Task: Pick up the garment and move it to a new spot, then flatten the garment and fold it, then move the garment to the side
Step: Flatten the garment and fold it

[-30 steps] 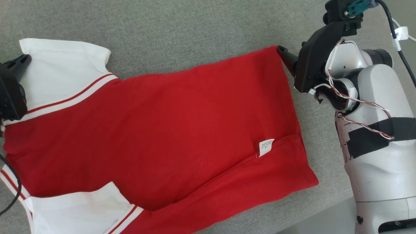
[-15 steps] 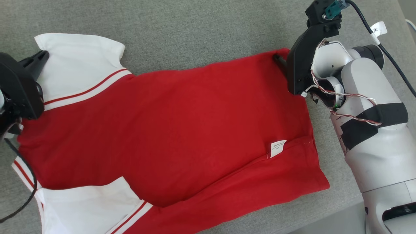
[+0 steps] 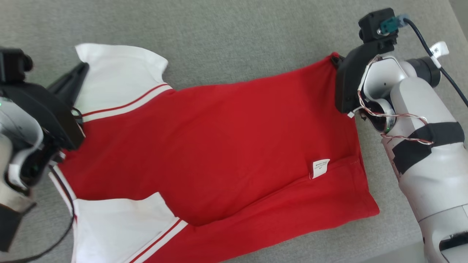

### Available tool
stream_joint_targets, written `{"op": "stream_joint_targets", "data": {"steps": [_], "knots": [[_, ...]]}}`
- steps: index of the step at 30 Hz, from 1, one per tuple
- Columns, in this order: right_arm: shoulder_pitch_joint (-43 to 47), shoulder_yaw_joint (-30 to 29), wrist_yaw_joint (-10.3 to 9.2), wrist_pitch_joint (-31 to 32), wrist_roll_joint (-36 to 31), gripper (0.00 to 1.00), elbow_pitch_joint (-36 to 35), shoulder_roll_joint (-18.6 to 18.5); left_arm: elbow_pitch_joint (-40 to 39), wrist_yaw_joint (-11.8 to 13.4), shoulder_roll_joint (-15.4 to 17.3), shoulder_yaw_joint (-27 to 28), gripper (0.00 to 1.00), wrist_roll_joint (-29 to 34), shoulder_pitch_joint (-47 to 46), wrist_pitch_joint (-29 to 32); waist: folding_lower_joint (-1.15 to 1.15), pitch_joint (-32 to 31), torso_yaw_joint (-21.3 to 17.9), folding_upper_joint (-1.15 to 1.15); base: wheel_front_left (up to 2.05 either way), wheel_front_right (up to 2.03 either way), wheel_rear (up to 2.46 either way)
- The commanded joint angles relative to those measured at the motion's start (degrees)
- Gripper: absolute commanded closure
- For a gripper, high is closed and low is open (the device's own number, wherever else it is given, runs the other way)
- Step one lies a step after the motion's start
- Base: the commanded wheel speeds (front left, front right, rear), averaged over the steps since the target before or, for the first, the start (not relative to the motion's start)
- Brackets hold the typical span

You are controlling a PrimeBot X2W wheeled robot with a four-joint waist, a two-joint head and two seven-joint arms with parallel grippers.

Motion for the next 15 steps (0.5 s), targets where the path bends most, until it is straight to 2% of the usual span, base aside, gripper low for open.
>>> {"op": "stream_joint_targets", "data": {"steps": [1,8,15], "knots": [[1.05,-0.32,-0.13,-1.34,0.47,1.0,0.68,-0.5,0.26,-0.34,-0.86,-0.33,1.0,-0.16,1.73,-1.65,0.0,-2.71,2.36,0.0,0.0,0.0,0.0],[5.33,-1.83,-0.13,-7.76,1.55,1.0,3.25,-1.02,-0.6,-0.99,-3.65,-1.32,1.0,-1.42,7.71,-13.37,0.0,-8.18,6.19,0.0,0.0,0.0,0.0],[14.09,-0.51,-0.13,-12.18,2.02,1.0,2.21,-4.12,-4.03,-0.91,-6.47,-3.02,1.0,-1.65,17.98,-24.58,0.0,-14.04,10.34,0.0,0.0,0.0,0.0]]}}
